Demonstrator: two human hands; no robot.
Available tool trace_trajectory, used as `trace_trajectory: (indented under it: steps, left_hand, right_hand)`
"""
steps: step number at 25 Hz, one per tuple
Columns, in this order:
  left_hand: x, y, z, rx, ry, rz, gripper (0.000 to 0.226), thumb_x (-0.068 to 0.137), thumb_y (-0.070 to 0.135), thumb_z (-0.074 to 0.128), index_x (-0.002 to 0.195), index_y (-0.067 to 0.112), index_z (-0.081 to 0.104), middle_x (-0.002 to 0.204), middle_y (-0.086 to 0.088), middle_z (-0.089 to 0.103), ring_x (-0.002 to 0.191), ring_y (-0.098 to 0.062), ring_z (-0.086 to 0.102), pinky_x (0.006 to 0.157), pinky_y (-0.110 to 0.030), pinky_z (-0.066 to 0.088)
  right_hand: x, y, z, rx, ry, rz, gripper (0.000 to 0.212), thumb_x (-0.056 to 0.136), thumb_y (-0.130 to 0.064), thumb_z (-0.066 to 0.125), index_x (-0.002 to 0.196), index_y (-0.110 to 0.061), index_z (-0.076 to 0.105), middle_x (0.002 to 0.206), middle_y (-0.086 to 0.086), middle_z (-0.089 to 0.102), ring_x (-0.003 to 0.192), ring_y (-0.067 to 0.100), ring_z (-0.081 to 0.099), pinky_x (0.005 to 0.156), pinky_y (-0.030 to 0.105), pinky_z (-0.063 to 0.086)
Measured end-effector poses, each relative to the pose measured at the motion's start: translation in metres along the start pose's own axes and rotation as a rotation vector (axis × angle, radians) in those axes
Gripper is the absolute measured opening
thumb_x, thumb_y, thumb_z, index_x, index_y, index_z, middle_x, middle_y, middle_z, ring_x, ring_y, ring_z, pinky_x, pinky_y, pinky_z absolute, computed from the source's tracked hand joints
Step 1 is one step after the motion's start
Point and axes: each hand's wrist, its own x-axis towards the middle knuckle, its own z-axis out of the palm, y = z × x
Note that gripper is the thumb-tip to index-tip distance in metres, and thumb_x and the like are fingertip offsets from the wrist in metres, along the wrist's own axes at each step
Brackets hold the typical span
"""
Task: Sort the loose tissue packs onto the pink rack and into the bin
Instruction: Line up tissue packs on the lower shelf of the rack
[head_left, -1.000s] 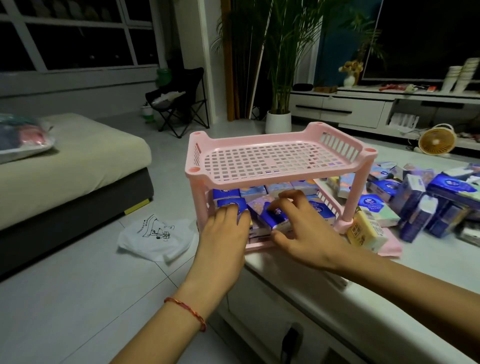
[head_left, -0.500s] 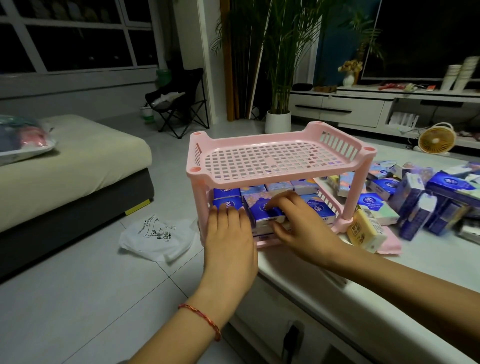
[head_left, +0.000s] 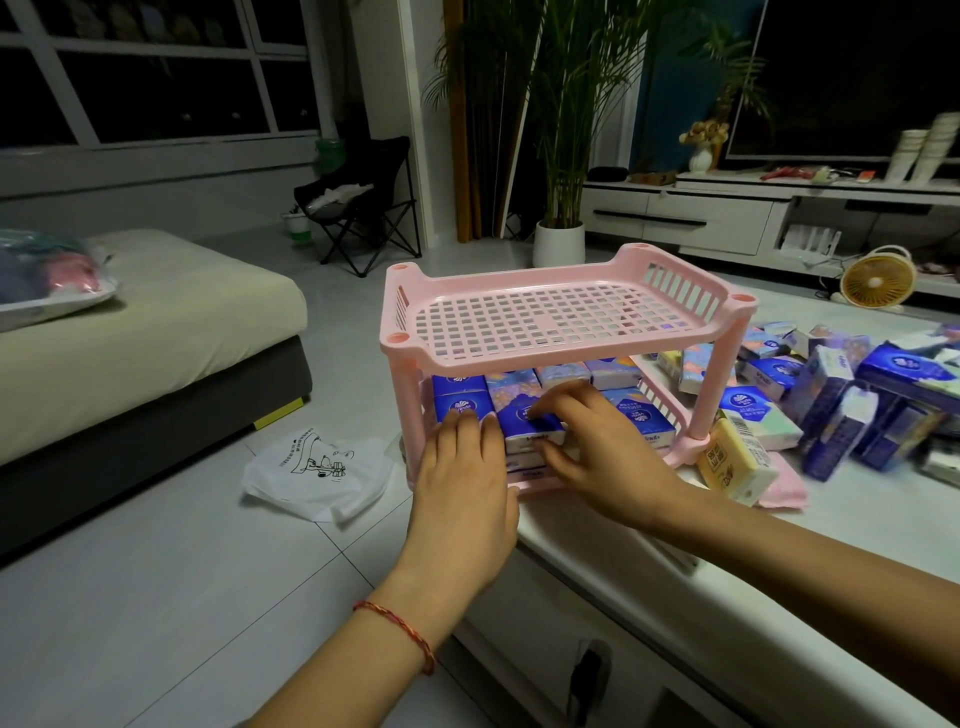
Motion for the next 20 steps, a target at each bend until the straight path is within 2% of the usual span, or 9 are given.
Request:
trace_trajectory:
  steps: [6,8,11,13,16,20]
  left_hand:
    - [-0.0016,-0.0004,0.004,0.001,0.009,-0.003,0.081,0.044,0.034,0.086,0.112,0.006,0.051,0.099,-0.014,0.065,0.094,-0.03,0.066,0.076,-0.038,0.056]
    - [-0.0019,0.0006,0.0038,0.009,-0.006,-0.009,0.083,0.044,0.035,0.086,0.115,0.007,0.055,0.1,-0.014,0.065,0.095,-0.03,0.066,0.075,-0.038,0.056]
    - [-0.0025,0.0021,0.0027,0.028,-0.037,-0.017,0.076,0.042,0.036,0.088,0.111,0.011,0.066,0.1,-0.014,0.066,0.096,-0.031,0.066,0.073,-0.038,0.056]
    - [-0.0026,0.0027,0.002,0.017,-0.044,-0.028,0.072,0.043,0.033,0.088,0.108,0.011,0.067,0.1,-0.015,0.065,0.096,-0.031,0.066,0.073,-0.038,0.056]
    - [-0.0019,0.0032,0.0008,-0.013,-0.052,-0.032,0.069,0.044,0.028,0.088,0.106,0.009,0.066,0.104,-0.017,0.065,0.098,-0.033,0.066,0.077,-0.039,0.055]
    - [-0.0025,0.0032,0.001,-0.004,-0.054,-0.009,0.074,0.043,0.026,0.088,0.11,0.006,0.065,0.11,-0.018,0.065,0.102,-0.034,0.065,0.082,-0.044,0.052]
  right_hand:
    - [0.0009,0.0009,0.0011,0.007,-0.006,0.008,0.03,0.087,-0.014,0.058,0.116,-0.012,0.058,0.123,0.006,0.049,0.113,0.019,0.049,0.093,0.026,0.04]
    - [0.0006,0.002,0.0007,0.019,-0.008,0.003,0.03,0.085,-0.013,0.058,0.115,-0.012,0.059,0.121,0.005,0.05,0.11,0.019,0.05,0.091,0.026,0.042]
    - [-0.0001,0.0028,-0.0016,0.031,-0.022,-0.002,0.032,0.085,-0.013,0.057,0.117,-0.013,0.059,0.121,0.003,0.05,0.106,0.016,0.051,0.089,0.024,0.042]
    - [-0.0008,0.0026,-0.0033,0.033,-0.037,-0.002,0.034,0.085,-0.013,0.057,0.118,-0.014,0.058,0.122,0.002,0.049,0.103,0.014,0.051,0.088,0.021,0.04]
    - [-0.0015,0.0025,-0.0046,0.041,-0.053,-0.009,0.037,0.083,-0.016,0.055,0.12,-0.014,0.057,0.123,0.001,0.049,0.108,0.015,0.049,0.091,0.024,0.042]
    - [-0.0009,0.0021,-0.0049,0.051,-0.057,-0.013,0.037,0.082,-0.011,0.056,0.12,-0.013,0.056,0.124,0.003,0.049,0.109,0.015,0.049,0.093,0.023,0.039]
